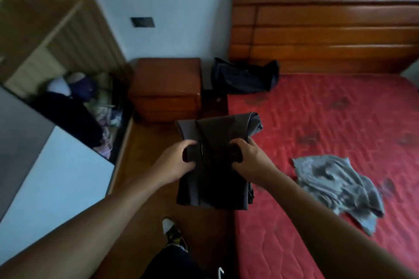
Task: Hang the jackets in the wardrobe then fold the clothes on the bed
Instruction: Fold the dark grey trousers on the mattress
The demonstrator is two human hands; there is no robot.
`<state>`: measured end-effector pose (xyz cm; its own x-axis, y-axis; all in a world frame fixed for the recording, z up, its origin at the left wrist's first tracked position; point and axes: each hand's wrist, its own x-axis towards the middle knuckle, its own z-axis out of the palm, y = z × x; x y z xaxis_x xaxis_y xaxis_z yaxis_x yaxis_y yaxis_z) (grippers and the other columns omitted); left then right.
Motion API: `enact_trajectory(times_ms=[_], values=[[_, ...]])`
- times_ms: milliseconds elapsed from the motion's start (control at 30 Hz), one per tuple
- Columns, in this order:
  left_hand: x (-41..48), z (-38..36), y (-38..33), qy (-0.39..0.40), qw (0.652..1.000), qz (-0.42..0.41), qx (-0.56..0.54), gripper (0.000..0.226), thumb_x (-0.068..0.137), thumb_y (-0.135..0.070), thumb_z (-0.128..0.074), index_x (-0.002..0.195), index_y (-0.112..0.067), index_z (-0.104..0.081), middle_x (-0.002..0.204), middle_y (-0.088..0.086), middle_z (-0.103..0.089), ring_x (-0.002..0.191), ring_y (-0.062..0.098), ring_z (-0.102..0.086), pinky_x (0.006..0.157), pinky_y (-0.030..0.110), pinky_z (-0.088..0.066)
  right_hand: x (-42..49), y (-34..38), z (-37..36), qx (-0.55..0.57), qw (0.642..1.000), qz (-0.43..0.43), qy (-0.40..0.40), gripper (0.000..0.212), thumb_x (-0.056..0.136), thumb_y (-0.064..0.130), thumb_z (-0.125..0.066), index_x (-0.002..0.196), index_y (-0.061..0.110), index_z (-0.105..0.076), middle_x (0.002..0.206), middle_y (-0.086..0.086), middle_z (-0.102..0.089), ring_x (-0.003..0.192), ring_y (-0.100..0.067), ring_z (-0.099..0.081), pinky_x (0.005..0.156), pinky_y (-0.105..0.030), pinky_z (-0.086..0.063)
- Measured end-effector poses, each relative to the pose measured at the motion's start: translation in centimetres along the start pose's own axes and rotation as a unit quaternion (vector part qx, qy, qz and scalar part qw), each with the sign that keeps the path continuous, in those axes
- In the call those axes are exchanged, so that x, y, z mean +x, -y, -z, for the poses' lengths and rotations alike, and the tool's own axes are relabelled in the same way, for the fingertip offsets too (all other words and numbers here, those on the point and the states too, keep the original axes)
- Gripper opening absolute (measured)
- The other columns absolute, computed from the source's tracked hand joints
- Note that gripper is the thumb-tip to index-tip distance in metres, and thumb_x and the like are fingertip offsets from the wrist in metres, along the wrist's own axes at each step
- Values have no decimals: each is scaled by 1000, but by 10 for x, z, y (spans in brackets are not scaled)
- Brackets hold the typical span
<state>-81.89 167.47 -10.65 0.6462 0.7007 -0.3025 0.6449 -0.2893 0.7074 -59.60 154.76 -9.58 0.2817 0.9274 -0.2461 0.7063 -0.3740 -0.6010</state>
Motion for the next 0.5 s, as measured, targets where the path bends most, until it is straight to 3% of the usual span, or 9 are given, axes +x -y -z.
enact_trajectory(times_ms=[167,333,500], values=[[7,111,77,-59,997,39,-27,60,82,-28,-72,134,-43,-47,111,-24,-56,97,-6,-59,69,17,-50,108,111,-36,-24,996,72,47,67,78,23,-69,141,27,-46,137,0,-41,114,-26,-57,87,-33,-52],[22,207,127,-117,990,63,-46,66,82,-23,-72,141,-33,-46,120,-7,-60,100,5,-63,81,34,-58,193,197,-51,-63,989,116,74,68,80,28,-70,142,29,-43,139,0,-40,117,-28,-56,93,-39,-53],[44,268,158,-156,983,75,-57,67,83,-19,-73,143,-31,-45,120,-8,-56,95,0,-59,69,9,-49,266,257,-59,-103,978,159,87,68,79,33,-69,141,33,-41,139,-2,-43,112,-28,-58,89,-36,-54]])
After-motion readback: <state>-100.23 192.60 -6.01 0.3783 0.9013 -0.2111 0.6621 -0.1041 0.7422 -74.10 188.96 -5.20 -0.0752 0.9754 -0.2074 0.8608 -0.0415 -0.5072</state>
